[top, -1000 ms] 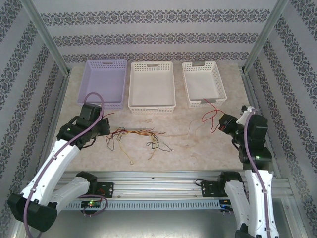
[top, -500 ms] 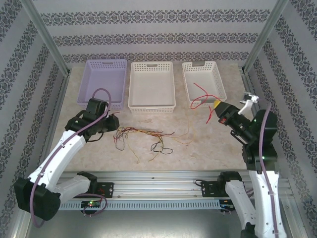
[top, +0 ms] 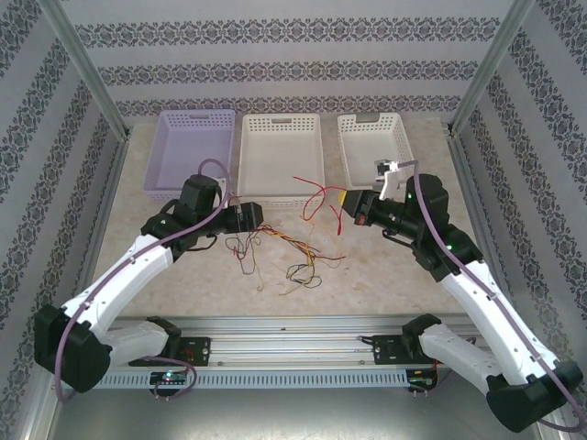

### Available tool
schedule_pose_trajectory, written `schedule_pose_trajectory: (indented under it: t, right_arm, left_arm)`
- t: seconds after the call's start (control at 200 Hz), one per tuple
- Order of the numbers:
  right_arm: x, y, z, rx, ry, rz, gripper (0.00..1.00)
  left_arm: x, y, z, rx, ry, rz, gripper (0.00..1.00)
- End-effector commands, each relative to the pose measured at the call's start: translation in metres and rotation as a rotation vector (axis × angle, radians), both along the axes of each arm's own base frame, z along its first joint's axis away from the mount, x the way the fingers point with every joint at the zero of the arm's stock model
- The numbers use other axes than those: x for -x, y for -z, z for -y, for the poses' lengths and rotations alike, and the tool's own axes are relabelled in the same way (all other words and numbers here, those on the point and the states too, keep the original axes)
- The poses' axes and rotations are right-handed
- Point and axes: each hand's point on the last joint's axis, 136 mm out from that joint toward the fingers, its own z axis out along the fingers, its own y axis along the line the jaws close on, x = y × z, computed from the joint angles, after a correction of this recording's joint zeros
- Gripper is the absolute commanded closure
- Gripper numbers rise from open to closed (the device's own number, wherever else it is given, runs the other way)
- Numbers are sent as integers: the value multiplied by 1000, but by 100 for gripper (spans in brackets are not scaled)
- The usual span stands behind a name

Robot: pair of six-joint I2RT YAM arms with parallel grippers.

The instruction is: Untangle the cables

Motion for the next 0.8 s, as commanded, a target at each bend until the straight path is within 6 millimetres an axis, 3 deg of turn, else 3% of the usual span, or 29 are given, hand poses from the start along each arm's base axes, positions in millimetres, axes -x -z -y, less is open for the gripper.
schedule_pose_trajectory:
  t: [0.0, 0.215, 0.39, 0.59, 0.794]
  right_arm:
    - [-7, -27, -5, -22, 1, 93, 100]
    - [-17, -32, -15, -62, -18, 78, 100]
    - [-27, -33, -22, -78, -19, 23, 100]
    - [-35, -22, -45, -116, -88, -71, 100]
    - [-33, -21, -70, -112, -143, -91, 100]
  left_arm:
    - [8, -30, 22, 106, 95, 132, 12]
    - [21, -43, 47, 211, 209, 201, 6]
    - [20, -42, 54, 207, 233, 208, 5]
    - [28, -49, 70, 222, 293, 243, 3]
    - [36, -39, 88, 157, 344, 250, 1]
